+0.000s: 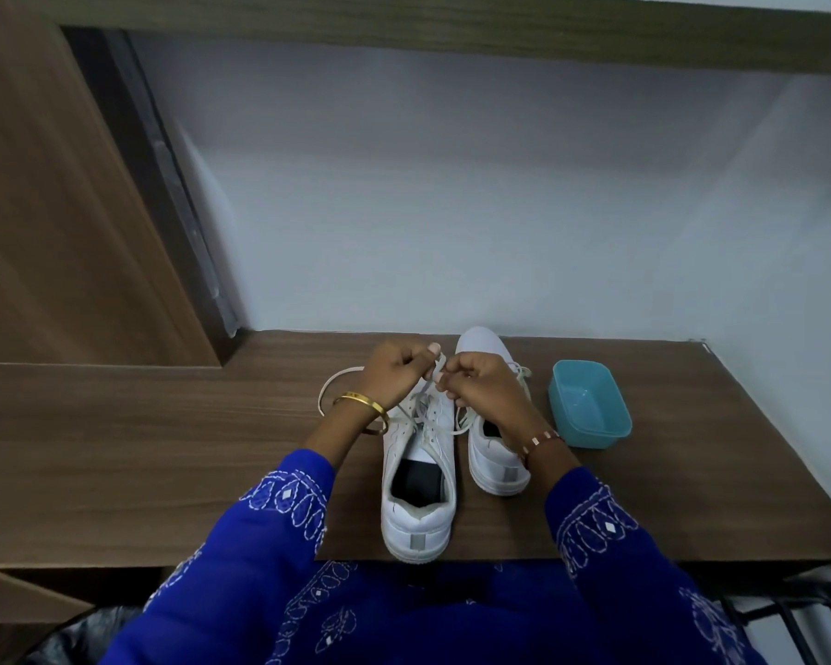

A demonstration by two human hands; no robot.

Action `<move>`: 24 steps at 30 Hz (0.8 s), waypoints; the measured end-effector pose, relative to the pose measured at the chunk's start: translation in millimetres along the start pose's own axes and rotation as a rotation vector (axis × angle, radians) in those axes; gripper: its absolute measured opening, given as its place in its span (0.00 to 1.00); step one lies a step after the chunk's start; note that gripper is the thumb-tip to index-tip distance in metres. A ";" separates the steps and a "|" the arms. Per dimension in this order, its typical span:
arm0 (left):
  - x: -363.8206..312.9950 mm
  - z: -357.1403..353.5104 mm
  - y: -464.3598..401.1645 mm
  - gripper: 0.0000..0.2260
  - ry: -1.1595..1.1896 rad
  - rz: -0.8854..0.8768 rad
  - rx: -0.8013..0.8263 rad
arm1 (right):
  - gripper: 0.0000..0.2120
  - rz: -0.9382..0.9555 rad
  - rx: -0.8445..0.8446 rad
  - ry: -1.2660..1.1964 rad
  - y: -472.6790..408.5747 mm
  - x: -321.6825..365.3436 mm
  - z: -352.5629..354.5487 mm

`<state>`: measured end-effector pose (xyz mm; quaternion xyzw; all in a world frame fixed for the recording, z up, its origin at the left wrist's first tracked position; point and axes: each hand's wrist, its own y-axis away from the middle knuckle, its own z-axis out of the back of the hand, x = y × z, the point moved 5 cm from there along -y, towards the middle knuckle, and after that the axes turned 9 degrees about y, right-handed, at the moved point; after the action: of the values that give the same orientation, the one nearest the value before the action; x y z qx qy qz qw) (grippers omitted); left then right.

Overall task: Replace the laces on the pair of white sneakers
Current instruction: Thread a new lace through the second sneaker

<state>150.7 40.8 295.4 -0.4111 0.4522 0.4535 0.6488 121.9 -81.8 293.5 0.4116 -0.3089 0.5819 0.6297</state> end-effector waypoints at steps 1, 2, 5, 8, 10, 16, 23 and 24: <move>0.3 -0.2 0.5 0.20 -0.001 0.009 0.002 | 0.09 0.008 -0.004 0.002 0.6 0.5 -0.3; 1.6 0.1 0.8 0.20 0.002 0.018 0.005 | 0.09 0.013 -0.005 0.002 0.9 0.8 -0.3; 8.4 1.1 2.1 0.20 0.014 0.063 0.030 | 0.08 0.020 -0.055 0.008 0.8 -2.2 5.5; 21.6 6.9 2.8 0.20 0.045 0.117 0.051 | 0.08 0.014 -0.208 0.026 -2.2 -12.3 25.7; 32.5 16.5 4.3 0.20 0.080 0.145 0.038 | 0.10 0.003 -0.306 0.101 -2.0 -20.5 42.9; 46.7 26.2 12.8 0.18 0.052 0.156 -0.007 | 0.06 -0.006 -0.298 0.495 -0.6 -38.1 47.2; 25.1 3.9 9.6 0.14 -0.009 0.105 0.077 | 0.16 0.298 -0.019 0.504 -2.1 -11.1 -22.0; 27.1 5.0 8.3 0.16 0.009 0.116 0.064 | 0.14 0.297 -0.039 0.522 -3.6 -12.6 -23.0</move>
<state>148.7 53.5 269.6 -0.3654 0.4924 0.4736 0.6322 121.7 -67.6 271.1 0.1861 -0.2043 0.7478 0.6037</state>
